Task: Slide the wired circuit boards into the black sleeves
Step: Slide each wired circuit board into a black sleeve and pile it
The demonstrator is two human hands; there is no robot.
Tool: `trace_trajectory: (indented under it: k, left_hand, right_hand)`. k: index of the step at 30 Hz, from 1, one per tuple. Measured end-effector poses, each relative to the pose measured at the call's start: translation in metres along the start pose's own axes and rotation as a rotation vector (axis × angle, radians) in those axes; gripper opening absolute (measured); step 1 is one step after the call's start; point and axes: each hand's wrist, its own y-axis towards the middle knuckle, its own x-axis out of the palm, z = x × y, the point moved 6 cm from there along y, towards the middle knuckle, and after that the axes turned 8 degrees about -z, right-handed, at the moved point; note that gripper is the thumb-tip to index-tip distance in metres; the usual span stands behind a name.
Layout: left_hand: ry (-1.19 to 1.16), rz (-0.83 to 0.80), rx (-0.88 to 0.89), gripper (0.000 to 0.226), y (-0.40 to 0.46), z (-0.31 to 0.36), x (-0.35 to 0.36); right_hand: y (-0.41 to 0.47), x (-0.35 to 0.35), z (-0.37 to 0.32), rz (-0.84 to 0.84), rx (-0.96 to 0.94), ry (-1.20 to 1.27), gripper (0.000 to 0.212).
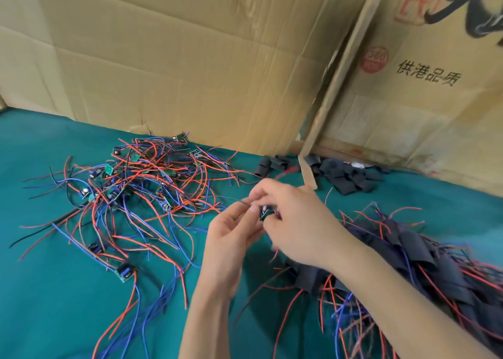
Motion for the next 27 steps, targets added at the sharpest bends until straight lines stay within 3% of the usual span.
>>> trace_trajectory:
  k: [6,10,13,15,19,23,27]
  left_hand:
    - [-0.029,0.069,0.085,0.024,-0.002,0.005,-0.008]
    - [-0.196,0.227,0.043,0.033,-0.003,0.003,-0.020]
    - [-0.295,0.316,0.035,0.025,-0.003,0.001,-0.028]
    - [-0.337,0.332,0.030,0.022,-0.003,0.001,-0.027]
    - [-0.286,0.353,-0.055,0.028,-0.004,-0.005,-0.024]
    - [-0.130,0.354,-0.107,0.033,-0.004,-0.007,-0.022]
    - [-0.087,0.340,-0.125,0.028,-0.004,-0.006,-0.020]
  right_hand:
    - [-0.007,0.008,-0.018,-0.148,-0.052,-0.241,0.055]
    - [-0.001,0.005,-0.012,-0.225,-0.060,0.040,0.051]
    - [0.018,-0.013,0.000,-0.076,-0.100,0.126,0.034]
    - [0.048,-0.027,0.026,0.050,0.012,0.047,0.018]
    - [0.115,-0.022,0.086,0.039,0.348,-0.082,0.024]
    - [0.157,0.007,0.105,-0.033,0.376,-0.070,0.038]
    - [0.172,0.018,0.111,0.081,0.397,-0.047,0.022]
